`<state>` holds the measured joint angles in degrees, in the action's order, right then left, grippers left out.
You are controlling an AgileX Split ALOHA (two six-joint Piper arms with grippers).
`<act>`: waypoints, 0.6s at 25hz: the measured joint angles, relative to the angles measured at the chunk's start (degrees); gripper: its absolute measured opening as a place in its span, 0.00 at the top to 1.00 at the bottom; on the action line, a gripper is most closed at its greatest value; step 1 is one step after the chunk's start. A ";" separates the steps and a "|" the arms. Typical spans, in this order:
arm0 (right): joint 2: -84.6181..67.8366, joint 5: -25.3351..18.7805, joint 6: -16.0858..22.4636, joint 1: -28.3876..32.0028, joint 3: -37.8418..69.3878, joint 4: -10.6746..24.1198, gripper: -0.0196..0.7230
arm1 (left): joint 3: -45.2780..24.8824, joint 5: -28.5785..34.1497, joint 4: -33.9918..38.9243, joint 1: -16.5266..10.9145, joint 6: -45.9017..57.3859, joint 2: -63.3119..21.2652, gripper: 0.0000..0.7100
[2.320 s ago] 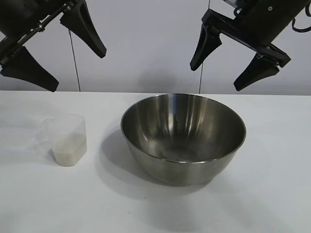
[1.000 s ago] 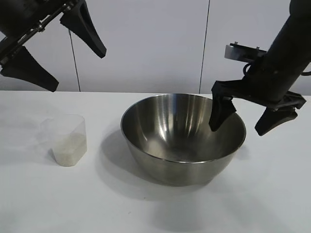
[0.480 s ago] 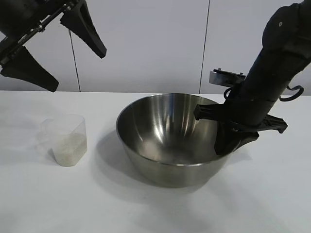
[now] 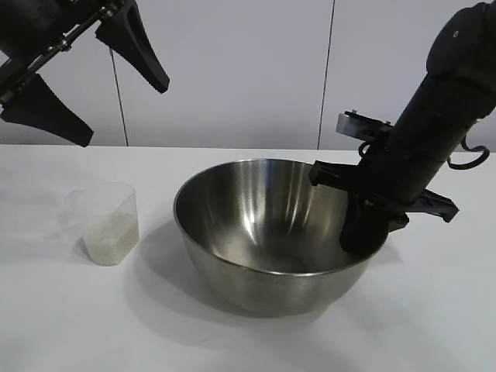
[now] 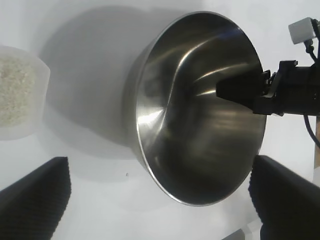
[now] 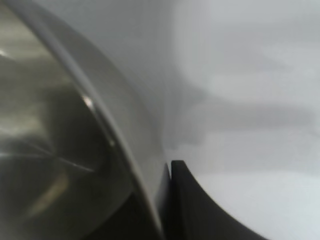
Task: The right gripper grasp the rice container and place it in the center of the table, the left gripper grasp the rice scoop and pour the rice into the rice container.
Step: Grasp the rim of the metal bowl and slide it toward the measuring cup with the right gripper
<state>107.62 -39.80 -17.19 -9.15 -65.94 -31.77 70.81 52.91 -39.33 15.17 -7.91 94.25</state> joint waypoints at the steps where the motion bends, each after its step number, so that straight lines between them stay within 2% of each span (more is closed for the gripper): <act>1: -0.82 -0.71 0.00 0.11 -0.43 0.12 0.96 | 0.00 0.00 0.00 0.00 0.00 0.00 0.02; 4: -1.69 -2.87 0.89 -0.68 -2.95 1.78 0.96 | 0.00 0.00 0.00 0.00 0.00 0.00 0.02; 10: -1.69 -4.07 8.63 -5.66 -6.89 13.28 0.96 | 0.00 0.00 0.00 0.00 0.00 0.00 0.02; 12: -1.48 -4.07 9.63 -6.87 -6.89 14.92 0.96 | 0.00 0.00 0.00 0.00 0.00 0.00 0.02; 15: 0.14 -3.11 10.07 -8.34 -6.95 15.29 0.96 | 0.00 0.00 0.00 0.00 0.00 0.00 0.02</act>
<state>107.77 -42.91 -7.13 -17.48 -72.89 -16.48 70.81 52.91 -39.33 15.17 -7.91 94.25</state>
